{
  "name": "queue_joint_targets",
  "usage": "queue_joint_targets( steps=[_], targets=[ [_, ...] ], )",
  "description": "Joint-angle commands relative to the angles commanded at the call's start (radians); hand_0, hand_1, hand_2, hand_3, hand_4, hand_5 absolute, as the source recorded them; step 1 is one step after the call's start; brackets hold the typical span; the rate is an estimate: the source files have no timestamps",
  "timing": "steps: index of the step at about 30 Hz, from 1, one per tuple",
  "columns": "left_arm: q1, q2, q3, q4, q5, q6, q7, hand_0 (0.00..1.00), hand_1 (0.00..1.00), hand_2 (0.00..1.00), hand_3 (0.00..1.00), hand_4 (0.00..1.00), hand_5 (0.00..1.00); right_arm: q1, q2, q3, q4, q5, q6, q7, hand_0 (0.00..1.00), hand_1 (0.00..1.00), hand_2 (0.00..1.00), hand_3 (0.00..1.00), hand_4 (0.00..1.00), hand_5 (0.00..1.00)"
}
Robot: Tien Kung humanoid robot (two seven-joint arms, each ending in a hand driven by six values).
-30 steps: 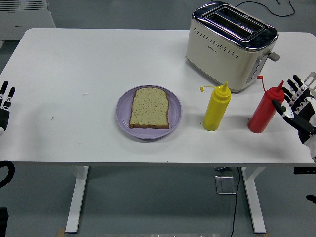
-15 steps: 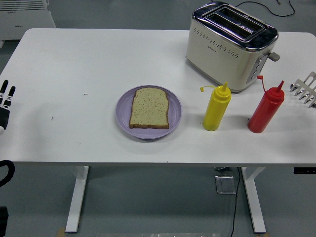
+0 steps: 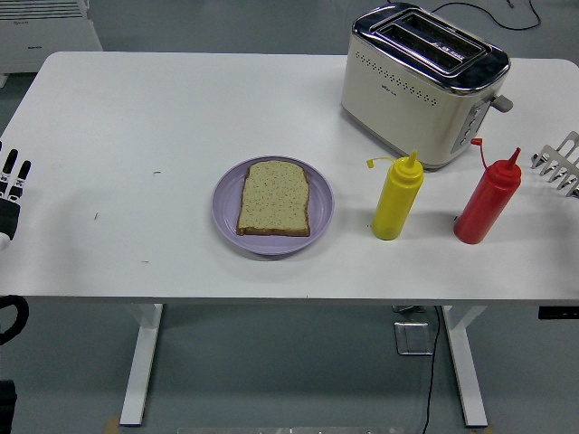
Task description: Pick up the cup,pour liquid into bread,place the cup on the desk
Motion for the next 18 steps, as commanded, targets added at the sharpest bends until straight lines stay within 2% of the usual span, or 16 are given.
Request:
queue_joint_targets(
  steps=[5, 6, 18],
  targets=[
    [0.002, 0.001, 0.002, 0.000, 0.000, -0.001, 0.000, 0.802, 0.782, 0.783, 0.719, 0.616, 0.998, -0.003, -0.002, 0.007, -0.008, -0.007, 0.004, -0.028, 0.792, 0.737, 0.758, 0.777, 0.608, 0.616],
    [0.002, 0.001, 0.002, 0.000, 0.001, -0.001, 0.000, 0.803, 0.782, 0.783, 0.719, 0.615, 0.998, -0.003, -0.003, 0.007, -0.009, -0.008, 0.005, -0.029, 0.784, 0.728, 0.751, 0.766, 0.589, 0.651],
    [0.011, 0.004, 0.017, 0.000, 0.003, -0.001, 0.002, 0.803, 0.781, 0.784, 0.719, 0.615, 0.998, -0.009, 0.005, 0.011, -0.020, -0.030, 0.012, -0.047, 0.773, 0.720, 0.743, 0.758, 0.578, 0.673]
  ],
)
